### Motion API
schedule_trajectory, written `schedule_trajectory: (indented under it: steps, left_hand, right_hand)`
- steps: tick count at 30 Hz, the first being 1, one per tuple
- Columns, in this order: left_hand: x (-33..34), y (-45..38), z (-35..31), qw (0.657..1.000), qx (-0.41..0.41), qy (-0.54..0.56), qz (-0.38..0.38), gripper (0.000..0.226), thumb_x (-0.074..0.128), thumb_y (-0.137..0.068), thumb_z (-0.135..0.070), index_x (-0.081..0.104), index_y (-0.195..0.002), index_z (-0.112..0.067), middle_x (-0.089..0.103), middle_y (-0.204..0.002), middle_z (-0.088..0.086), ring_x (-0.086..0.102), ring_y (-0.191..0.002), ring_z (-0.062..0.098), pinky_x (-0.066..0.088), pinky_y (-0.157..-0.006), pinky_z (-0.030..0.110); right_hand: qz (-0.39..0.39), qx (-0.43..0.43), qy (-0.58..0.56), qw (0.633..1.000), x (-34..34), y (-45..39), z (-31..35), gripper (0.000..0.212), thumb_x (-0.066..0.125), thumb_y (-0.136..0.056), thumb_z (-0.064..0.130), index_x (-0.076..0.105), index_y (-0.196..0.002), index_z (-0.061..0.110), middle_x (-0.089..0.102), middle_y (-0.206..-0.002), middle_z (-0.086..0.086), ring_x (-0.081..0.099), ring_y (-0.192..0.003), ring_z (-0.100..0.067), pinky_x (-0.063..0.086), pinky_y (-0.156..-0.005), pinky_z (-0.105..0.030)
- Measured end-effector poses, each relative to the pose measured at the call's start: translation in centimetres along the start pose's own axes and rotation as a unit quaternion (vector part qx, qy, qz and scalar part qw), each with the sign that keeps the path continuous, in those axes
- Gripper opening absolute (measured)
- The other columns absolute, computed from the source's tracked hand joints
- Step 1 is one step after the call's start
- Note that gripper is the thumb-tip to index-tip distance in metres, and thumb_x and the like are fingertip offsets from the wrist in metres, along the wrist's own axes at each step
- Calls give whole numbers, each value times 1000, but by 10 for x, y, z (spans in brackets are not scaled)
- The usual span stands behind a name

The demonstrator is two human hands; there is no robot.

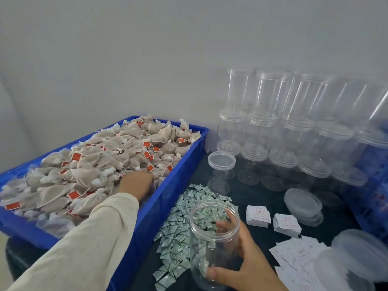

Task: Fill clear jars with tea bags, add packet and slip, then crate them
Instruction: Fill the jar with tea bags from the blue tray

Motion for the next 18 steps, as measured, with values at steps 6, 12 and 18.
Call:
schedule_trajectory:
  steps: [6, 12, 18]
  left_hand:
    - [-38, 13, 13, 955, -14, 248, -162, 13, 58, -93, -21, 65, -102, -13, 64, -105, 6, 61, -86, 21, 50, -81, 35]
    - [-100, 32, 5, 909, 26, 354, -220, 6, 65, -88, -28, 65, -88, -22, 59, -72, -13, 53, -60, 0, 39, -55, 9]
    - [-141, 54, -32, 903, 112, 371, -189, 7, 71, -83, -32, 66, -83, -27, 60, -72, -16, 52, -63, -2, 37, -56, 8]
  right_hand:
    - [16, -20, -27, 999, 7, -3, -5, 109, 93, -49, 52, 21, -128, 74, 44, -133, 39, 43, -124, 15, 40, -94, -6]
    - [28, -23, -39, 999, 12, -23, 1, 101, 91, -51, 51, 25, -124, 76, 47, -129, 39, 48, -120, 13, 40, -88, -2]
    - [17, -31, -29, 999, 12, -35, 8, 105, 90, -56, 41, 28, -141, 45, 48, -123, 41, 52, -116, 11, 43, -86, -4]
Point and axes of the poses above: each hand's wrist, its own y-axis away from the middle knuckle, its own x-axis out of the palm, z = x × y, the point moved 6 cm from there along -y, towards the middle knuckle
